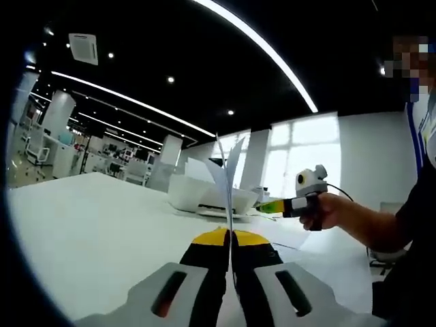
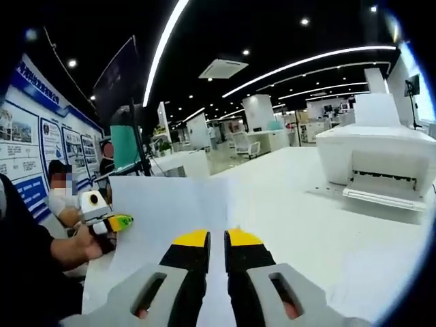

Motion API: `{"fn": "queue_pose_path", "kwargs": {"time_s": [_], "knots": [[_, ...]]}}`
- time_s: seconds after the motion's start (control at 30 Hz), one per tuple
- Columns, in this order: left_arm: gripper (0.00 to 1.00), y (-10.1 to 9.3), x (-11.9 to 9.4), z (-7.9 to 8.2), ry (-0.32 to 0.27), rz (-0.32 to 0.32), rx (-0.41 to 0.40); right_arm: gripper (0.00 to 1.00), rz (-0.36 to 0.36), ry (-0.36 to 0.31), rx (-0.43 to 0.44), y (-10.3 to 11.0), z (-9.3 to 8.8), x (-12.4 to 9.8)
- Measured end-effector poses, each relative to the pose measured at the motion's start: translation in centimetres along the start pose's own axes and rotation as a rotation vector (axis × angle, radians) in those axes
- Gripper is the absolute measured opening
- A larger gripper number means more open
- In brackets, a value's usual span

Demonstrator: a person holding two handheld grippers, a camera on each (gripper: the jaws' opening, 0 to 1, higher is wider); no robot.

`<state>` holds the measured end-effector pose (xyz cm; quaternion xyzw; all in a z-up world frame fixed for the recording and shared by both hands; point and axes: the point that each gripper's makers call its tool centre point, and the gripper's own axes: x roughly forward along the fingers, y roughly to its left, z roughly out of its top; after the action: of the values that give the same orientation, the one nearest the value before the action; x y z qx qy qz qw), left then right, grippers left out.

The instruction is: Organize the stack of printing papers by aligning and flattening the scattered papers on the table

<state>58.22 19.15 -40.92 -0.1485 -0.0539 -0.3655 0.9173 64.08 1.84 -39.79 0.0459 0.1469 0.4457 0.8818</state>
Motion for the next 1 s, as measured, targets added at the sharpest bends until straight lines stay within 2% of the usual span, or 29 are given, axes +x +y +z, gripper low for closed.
{"fn": "queue_pose_path", "kwargs": {"time_s": [1.0], "knots": [[0.07,0.2,0.1,-0.1,0.005,0.003,0.002,0.11,-0.139,-0.03,-0.021,-5.0,1.2,-6.3]]}}
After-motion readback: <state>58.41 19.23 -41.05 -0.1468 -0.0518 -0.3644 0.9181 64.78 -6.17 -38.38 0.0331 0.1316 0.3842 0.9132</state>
